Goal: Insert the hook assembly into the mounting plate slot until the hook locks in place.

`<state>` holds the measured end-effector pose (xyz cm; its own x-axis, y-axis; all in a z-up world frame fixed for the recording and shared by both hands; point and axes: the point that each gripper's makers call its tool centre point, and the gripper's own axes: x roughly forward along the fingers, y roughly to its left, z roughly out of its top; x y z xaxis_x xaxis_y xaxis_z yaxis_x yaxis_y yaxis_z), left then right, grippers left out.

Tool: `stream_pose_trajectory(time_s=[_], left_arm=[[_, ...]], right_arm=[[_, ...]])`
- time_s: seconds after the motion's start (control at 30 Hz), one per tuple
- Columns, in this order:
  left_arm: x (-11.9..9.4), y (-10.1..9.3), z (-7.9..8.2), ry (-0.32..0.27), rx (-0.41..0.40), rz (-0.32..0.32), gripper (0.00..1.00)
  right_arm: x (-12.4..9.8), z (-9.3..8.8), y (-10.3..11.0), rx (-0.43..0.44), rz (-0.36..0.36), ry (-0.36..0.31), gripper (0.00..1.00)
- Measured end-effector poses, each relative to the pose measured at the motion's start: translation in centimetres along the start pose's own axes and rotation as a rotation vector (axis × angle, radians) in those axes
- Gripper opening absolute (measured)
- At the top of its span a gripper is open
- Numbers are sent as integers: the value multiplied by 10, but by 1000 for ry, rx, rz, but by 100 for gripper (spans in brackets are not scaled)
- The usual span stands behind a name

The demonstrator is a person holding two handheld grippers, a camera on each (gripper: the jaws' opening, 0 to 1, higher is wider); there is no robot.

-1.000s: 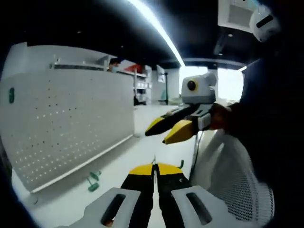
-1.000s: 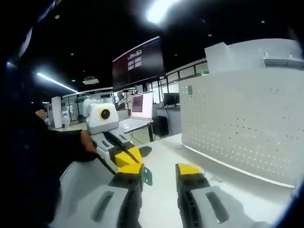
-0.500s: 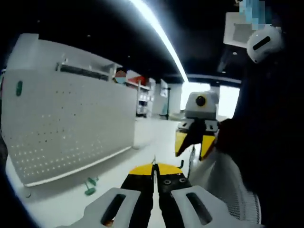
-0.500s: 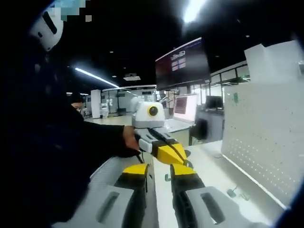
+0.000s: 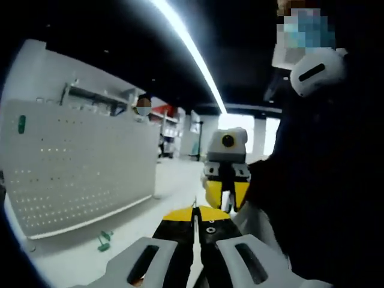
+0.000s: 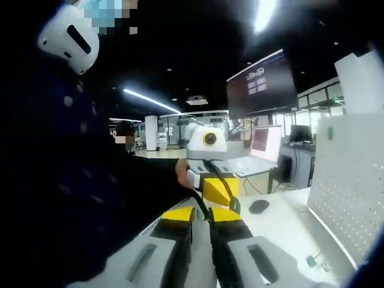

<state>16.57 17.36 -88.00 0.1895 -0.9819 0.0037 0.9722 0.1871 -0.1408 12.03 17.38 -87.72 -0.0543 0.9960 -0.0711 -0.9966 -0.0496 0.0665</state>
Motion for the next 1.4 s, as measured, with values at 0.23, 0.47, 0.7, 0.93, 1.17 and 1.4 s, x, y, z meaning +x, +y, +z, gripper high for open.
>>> stream_pose_trajectory(time_s=[0.23, 0.47, 0.7, 0.93, 1.17, 1.4], left_arm=[[-3, -9, 12, -64, -27, -33, 1], [-4, -13, 18, -90, -29, -37, 1], [-4, -15, 31, -101, -8, -41, 1], [1, -8, 32, -18, 102, 13, 2], [1, 0, 32, 10, 148, 77, 11], [-15, 26, 22, 39, 190, 269, 20]], right_arm=[[1, 15, 12, 2, 66, -39, 5], [4, 17, 14, -21, 96, -37, 2], [3, 28, 16, -47, 121, -76, 1], [1, 27, 8, -74, 98, -58, 1], [-1, 24, -2, -69, 56, -46, 1], [-7, 26, -19, -67, -13, -42, 1]])
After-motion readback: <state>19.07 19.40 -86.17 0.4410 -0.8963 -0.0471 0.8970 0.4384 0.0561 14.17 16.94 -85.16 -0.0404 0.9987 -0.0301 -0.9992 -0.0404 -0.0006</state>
